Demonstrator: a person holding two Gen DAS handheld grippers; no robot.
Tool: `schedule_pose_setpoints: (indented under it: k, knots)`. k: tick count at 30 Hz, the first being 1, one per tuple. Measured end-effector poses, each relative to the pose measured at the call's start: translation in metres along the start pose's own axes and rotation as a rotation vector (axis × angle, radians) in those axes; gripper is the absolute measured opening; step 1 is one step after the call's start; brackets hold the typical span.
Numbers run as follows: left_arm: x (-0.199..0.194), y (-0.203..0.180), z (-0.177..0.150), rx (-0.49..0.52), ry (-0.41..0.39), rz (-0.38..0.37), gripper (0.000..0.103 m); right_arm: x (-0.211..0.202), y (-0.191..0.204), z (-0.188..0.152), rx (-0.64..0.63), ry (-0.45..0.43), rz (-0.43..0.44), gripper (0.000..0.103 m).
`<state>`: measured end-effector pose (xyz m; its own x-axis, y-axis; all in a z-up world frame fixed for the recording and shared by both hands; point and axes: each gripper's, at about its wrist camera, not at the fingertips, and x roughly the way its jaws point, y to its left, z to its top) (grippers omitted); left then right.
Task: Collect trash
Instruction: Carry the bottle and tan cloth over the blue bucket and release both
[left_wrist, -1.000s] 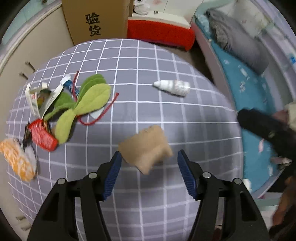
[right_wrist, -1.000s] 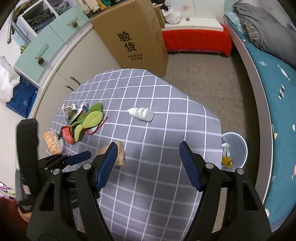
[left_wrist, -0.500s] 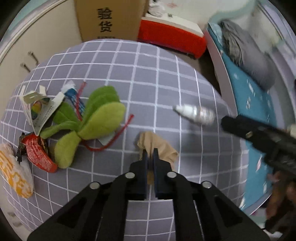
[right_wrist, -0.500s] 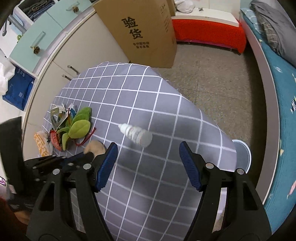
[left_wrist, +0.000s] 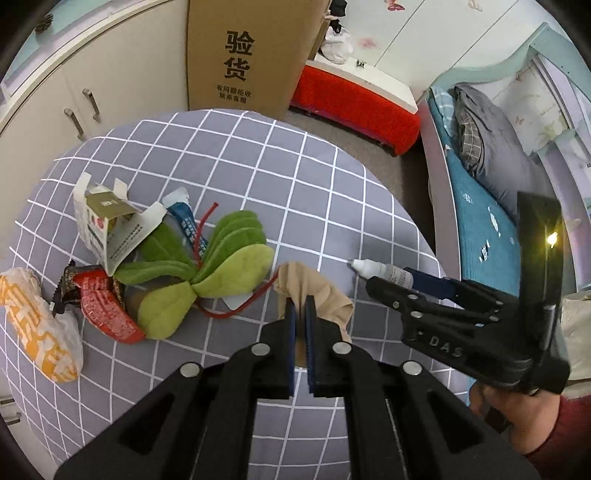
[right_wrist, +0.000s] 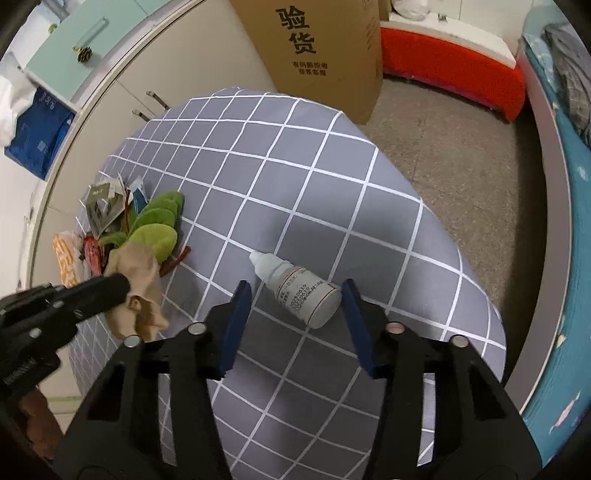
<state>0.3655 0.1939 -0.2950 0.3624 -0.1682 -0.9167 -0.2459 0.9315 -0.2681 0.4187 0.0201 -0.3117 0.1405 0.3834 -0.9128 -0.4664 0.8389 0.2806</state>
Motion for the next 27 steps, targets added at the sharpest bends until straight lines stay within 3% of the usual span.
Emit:
schedule_pose_setpoints:
  k: [7, 15, 21, 27]
  knots:
    - [-0.019, 0.001, -0.007, 0.008, -0.035, 0.004, 0.004, -0.020, 0.005, -0.016, 0.021, -0.030, 0.031, 0.035]
    - [-0.059, -0.016, -0.033, 0.094, -0.086, -0.042, 0.004, -0.080, 0.019, -0.066, 0.108, -0.152, 0.018, 0.035]
    - [-0.082, -0.064, -0.065, 0.216, -0.101, -0.122, 0.004, -0.138, 0.007, -0.116, 0.221, -0.261, -0.013, 0.035]
    - [-0.092, -0.129, -0.091, 0.332, -0.097, -0.177, 0.004, -0.190, -0.031, -0.161, 0.319, -0.355, -0.059, 0.035]
